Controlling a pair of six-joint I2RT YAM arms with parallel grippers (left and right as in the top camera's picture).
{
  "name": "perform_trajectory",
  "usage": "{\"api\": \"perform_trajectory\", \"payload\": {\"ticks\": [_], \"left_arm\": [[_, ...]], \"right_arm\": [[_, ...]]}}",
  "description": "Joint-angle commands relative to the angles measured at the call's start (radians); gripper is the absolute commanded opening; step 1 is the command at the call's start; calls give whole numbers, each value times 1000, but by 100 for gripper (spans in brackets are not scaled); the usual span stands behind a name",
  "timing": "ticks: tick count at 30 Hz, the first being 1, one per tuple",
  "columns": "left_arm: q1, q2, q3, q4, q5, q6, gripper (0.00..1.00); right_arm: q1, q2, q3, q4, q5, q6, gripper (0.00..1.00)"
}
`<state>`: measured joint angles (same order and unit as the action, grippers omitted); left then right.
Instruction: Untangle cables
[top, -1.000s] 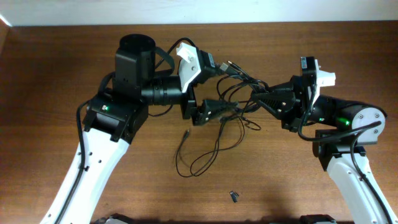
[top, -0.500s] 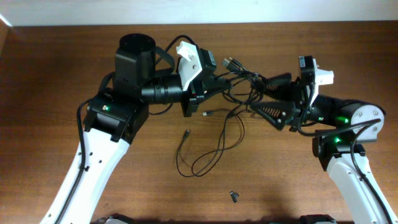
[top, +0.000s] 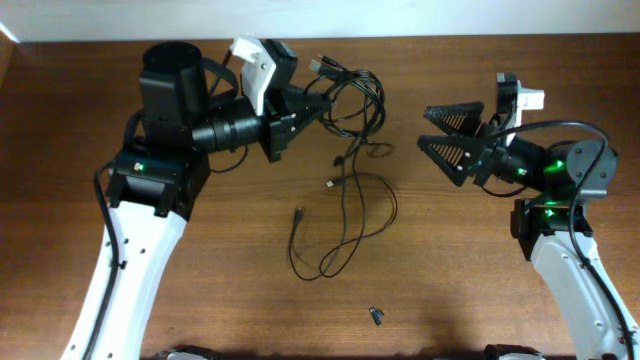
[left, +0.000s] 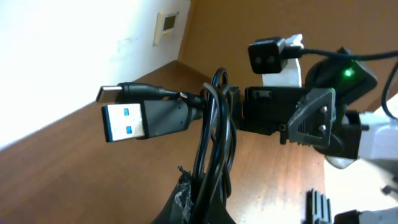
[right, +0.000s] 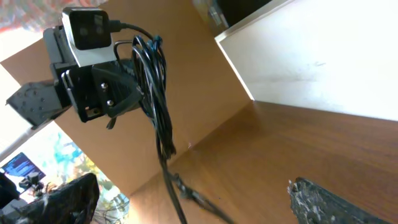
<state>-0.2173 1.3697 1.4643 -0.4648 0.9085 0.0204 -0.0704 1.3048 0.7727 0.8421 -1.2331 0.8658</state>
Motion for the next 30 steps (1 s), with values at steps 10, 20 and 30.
{"api": "perform_trajectory", "payload": {"ticks": [10,20,30], "left_arm": [[-280,-3,10,12,-719,-166,0],[-386,-3,10,16,-722,-286,0],[-413,-3,10,12,-723,-285,0]], "right_arm": [[-1,0,15,-231,200,-230,93],[53,0,15,-237,217,-336,88],[58,0,15,-237,221,-335,47]]}}
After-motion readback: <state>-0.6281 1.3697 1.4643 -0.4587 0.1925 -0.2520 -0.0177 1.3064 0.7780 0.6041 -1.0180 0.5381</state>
